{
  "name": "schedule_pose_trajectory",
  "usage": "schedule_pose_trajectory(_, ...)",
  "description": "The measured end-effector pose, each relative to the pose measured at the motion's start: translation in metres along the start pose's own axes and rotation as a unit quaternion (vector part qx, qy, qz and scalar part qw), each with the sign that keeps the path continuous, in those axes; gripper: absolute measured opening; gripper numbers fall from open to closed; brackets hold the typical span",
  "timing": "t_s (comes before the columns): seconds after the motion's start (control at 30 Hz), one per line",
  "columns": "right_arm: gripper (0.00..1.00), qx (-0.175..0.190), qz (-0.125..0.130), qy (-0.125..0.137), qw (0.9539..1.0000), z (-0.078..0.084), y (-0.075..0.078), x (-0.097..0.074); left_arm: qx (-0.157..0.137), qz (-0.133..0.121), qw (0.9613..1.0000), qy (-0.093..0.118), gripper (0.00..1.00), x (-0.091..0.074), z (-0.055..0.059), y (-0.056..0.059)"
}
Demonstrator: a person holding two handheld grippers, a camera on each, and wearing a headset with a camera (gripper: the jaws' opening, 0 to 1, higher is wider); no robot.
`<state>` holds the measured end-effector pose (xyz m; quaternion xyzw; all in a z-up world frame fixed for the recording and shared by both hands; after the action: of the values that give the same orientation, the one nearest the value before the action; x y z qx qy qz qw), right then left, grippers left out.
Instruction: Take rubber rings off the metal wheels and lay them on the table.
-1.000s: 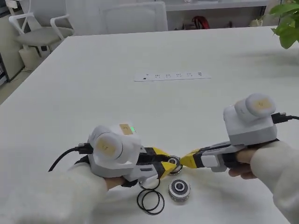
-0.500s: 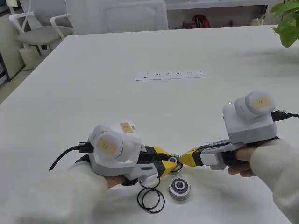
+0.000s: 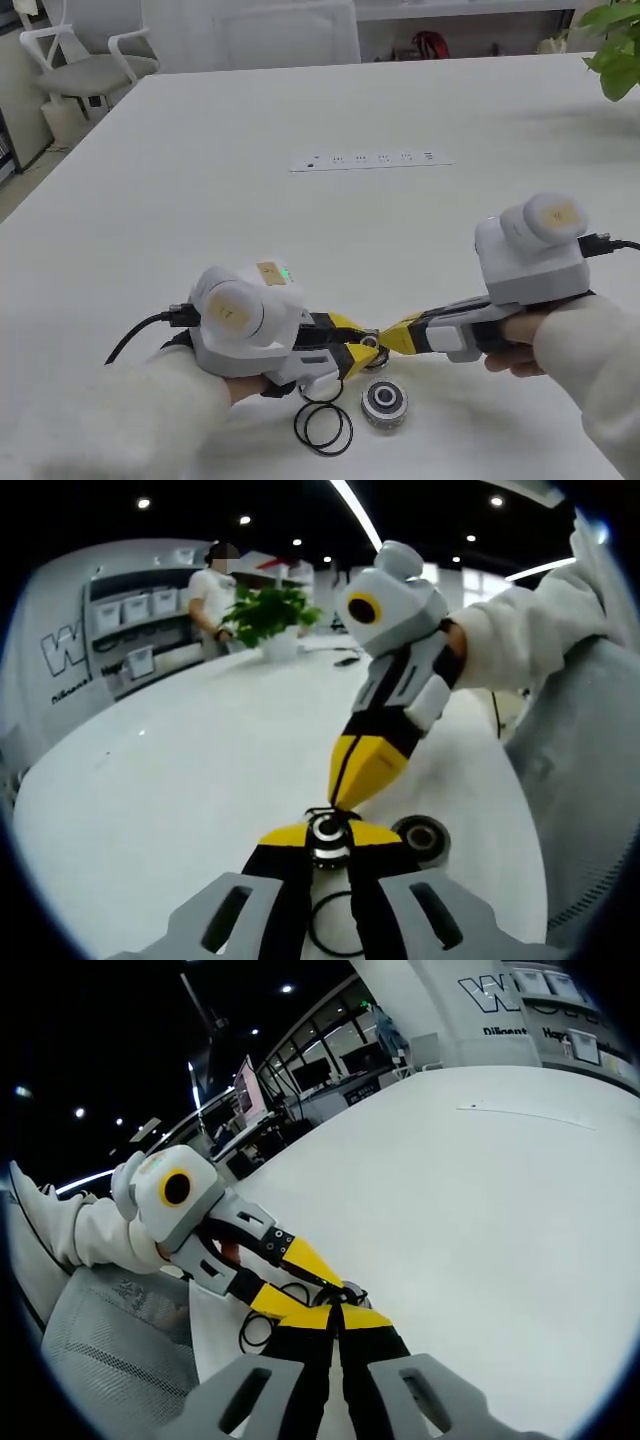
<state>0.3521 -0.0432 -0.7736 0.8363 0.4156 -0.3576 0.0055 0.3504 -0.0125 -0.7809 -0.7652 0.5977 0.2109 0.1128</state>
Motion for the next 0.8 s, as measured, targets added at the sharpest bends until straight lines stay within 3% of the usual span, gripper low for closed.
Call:
schedule_pose_trajectory(0.43,0.0,-0.001,-0.012,0.009,0.9999,-0.003,-0.003,0.0,0.0,0.0,1.0,0.001,0.13,0.0,0.0,0.0)
schedule_pose_trajectory(0.57,0.0,0.01,-0.013,0.028,0.9995,-0.012,-0.003,-0.003,-0.004,-0.001,1.0,0.004,0.13,0.0,0.0,0.0)
schedule_pose_trajectory(0.8,0.0,0.003,-0.003,0.009,1.0,-0.002,0.001,0.001,-0.004,-0.004,1.0,0.005,0.14,0.0,0.0,0.0)
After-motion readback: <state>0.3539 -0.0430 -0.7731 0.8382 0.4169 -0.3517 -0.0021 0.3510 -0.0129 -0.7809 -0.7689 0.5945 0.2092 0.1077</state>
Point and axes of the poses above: the centre of the closed fingertips' face, and the gripper's own axes: x roughly forward along the fingers, y roughly to its right, z roughly out of its underside, the point moved 2 cm from there along -x, roughly backward along the fingers, and after that the axes turned 14 degrees about z, right-handed, at the moved point
